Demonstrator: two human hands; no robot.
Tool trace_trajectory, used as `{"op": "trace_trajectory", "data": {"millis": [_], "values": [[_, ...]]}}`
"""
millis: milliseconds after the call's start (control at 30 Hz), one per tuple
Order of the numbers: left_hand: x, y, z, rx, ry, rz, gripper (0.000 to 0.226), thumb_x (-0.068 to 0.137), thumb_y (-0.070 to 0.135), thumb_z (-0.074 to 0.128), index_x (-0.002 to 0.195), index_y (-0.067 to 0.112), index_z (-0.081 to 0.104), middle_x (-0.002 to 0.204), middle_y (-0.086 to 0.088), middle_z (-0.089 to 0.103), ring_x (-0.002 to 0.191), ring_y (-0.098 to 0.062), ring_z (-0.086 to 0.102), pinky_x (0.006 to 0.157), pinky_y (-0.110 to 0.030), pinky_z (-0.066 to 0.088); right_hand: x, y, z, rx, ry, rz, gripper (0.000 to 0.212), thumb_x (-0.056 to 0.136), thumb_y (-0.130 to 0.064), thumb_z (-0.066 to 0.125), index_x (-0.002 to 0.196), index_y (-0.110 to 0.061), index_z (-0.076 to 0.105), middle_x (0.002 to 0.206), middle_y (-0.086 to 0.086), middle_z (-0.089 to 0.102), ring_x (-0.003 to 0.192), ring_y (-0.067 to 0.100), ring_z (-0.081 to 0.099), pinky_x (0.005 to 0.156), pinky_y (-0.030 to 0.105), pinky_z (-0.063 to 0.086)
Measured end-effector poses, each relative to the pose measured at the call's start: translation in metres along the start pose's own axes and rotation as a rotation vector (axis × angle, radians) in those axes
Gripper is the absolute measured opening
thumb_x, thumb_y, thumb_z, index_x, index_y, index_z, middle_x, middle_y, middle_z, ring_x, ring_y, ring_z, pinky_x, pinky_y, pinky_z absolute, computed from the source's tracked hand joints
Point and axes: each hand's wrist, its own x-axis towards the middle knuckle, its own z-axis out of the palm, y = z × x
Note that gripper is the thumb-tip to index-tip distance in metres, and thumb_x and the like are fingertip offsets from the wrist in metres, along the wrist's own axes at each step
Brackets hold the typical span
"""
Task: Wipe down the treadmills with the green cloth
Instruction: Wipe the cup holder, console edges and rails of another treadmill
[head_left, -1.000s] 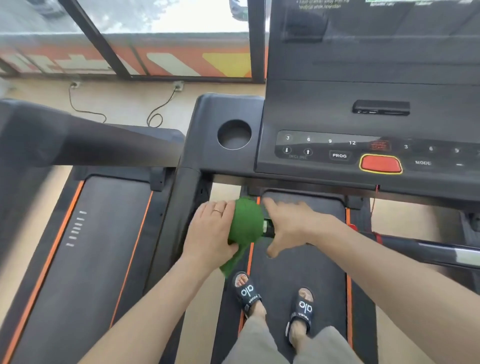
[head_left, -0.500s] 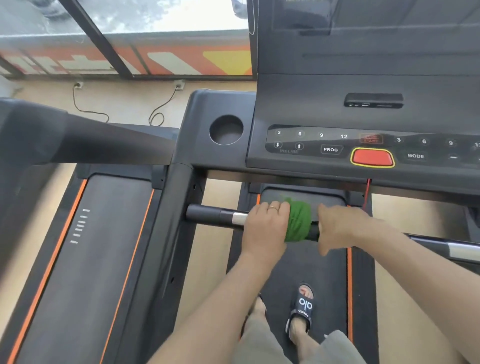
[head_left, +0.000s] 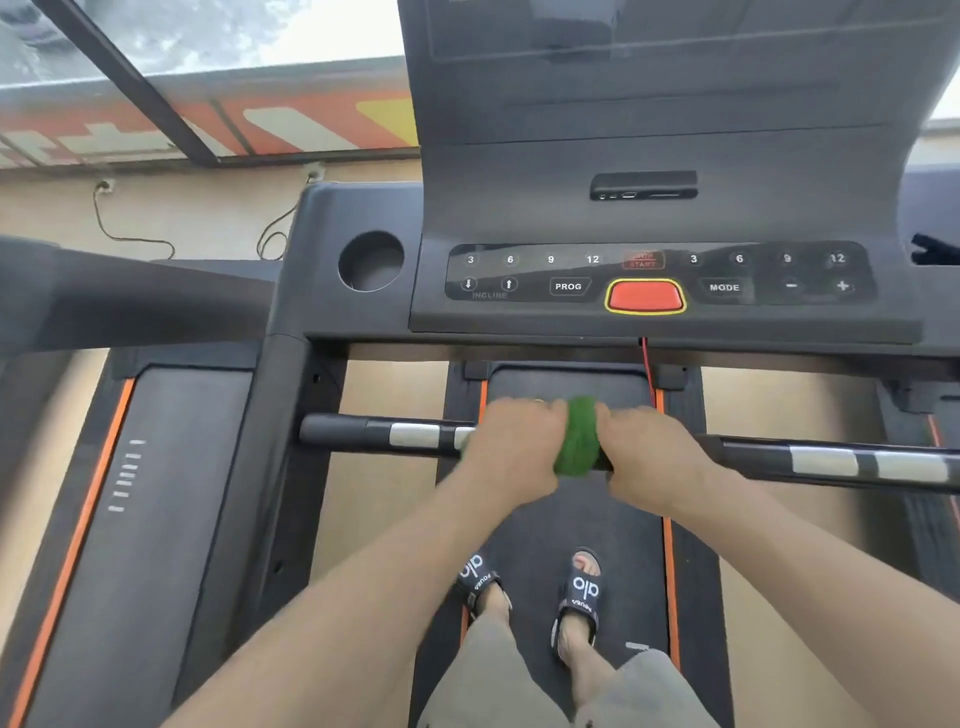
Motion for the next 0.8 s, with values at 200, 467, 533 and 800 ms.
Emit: {"op": "trace_trajectory", "data": {"millis": [200,467,533,800], "values": [[-0.014,-0.019,0.013,0.104,0.256,0.173,0.039,0.048,0.002,0.07,0.082,0.013,0.053,0.07,-0.005,0.056,0.062,-0.028,0.055,0.059,-0.034,0.036,-0.008,0.006,0.014,0.054,0.303,-0.245,0.061,0.059,0.008,0.06,0.118,-0.006,0.051,0.102,0.006,0.054,0.092,0.029,0.052,0.082,0.04,0.048],[-0.033,-0.052,0.02,0.148,0.256,-0.076,0.056,0.037,0.003,0.079,0.088,0.01,0.057,0.068,-0.007,0.062,0.06,-0.03,0.059,0.057,-0.033,0.044,-0.044,0.049,0.016,-0.188,0.263,0.124,0.036,0.059,-0.018,0.076,0.087,-0.016,0.054,0.077,0.001,0.057,0.069,0.028,0.057,0.067,0.038,0.048],[-0.004,0.016,0.015,0.136,0.235,0.034,0.069,0.041,0.007,0.08,0.106,0.007,0.057,0.075,-0.006,0.062,0.062,-0.028,0.061,0.055,-0.033,0.042,-0.04,0.048,0.008,-0.161,0.108,0.151,0.025,0.071,-0.026,0.068,0.083,-0.021,0.047,0.071,-0.004,0.059,0.066,0.024,0.06,0.057,0.03,0.044],[0.019,0.045,0.005,-0.077,0.193,0.125,0.034,0.069,0.023,0.074,0.097,0.015,0.055,0.084,-0.002,0.063,0.072,-0.029,0.065,0.053,-0.031,0.033,-0.039,0.052,0.002,-0.112,0.142,0.116,0.02,0.078,-0.032,0.06,0.095,-0.025,0.053,0.085,-0.003,0.068,0.083,0.027,0.067,0.058,0.029,0.035]]}}
